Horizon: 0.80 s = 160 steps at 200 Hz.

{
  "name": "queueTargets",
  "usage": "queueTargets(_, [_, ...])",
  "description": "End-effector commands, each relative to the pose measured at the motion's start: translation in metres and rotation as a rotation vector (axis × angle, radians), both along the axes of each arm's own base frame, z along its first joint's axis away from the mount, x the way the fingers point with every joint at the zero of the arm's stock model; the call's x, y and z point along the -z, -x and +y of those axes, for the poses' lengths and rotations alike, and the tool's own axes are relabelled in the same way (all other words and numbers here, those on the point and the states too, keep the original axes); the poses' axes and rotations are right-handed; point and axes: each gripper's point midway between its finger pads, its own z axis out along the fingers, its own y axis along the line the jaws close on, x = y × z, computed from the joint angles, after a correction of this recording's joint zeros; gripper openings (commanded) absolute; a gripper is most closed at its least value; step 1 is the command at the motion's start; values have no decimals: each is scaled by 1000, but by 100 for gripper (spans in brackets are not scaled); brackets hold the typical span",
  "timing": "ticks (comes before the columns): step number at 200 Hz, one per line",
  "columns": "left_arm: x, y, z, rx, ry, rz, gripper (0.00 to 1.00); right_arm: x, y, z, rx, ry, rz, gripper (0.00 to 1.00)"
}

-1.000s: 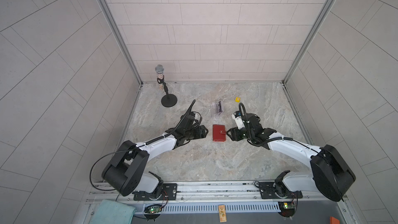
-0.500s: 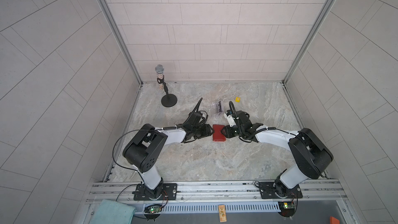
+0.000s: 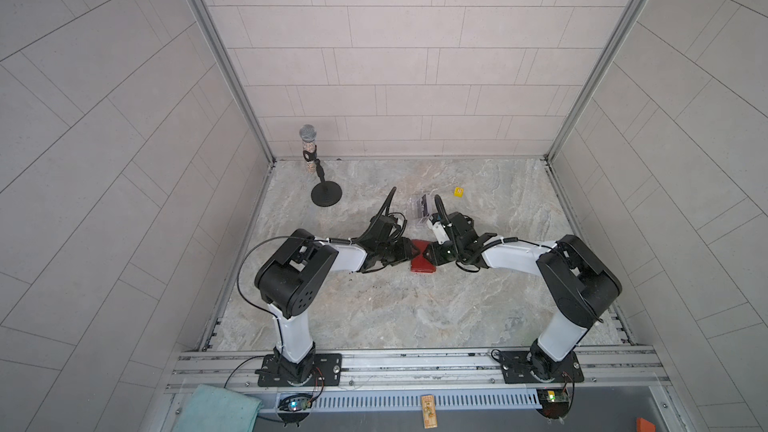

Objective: Put the credit cards into the card holder

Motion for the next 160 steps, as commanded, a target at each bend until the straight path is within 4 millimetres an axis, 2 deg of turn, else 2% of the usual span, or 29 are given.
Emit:
queueTargets(1, [6, 3, -6, 5, 17, 28, 39, 21, 11, -5, -1, 37, 49, 43])
queueTargets(65, [1, 5, -11, 7, 41, 32, 16, 31, 14, -17, 10, 129, 35, 42])
queueTargets(114, [0, 9, -9, 1, 35, 39, 15, 29, 13, -27, -3, 315, -30, 33])
queueTargets(160, [5, 10, -5, -11, 9, 48, 15, 17, 9, -32, 8, 433, -97, 22])
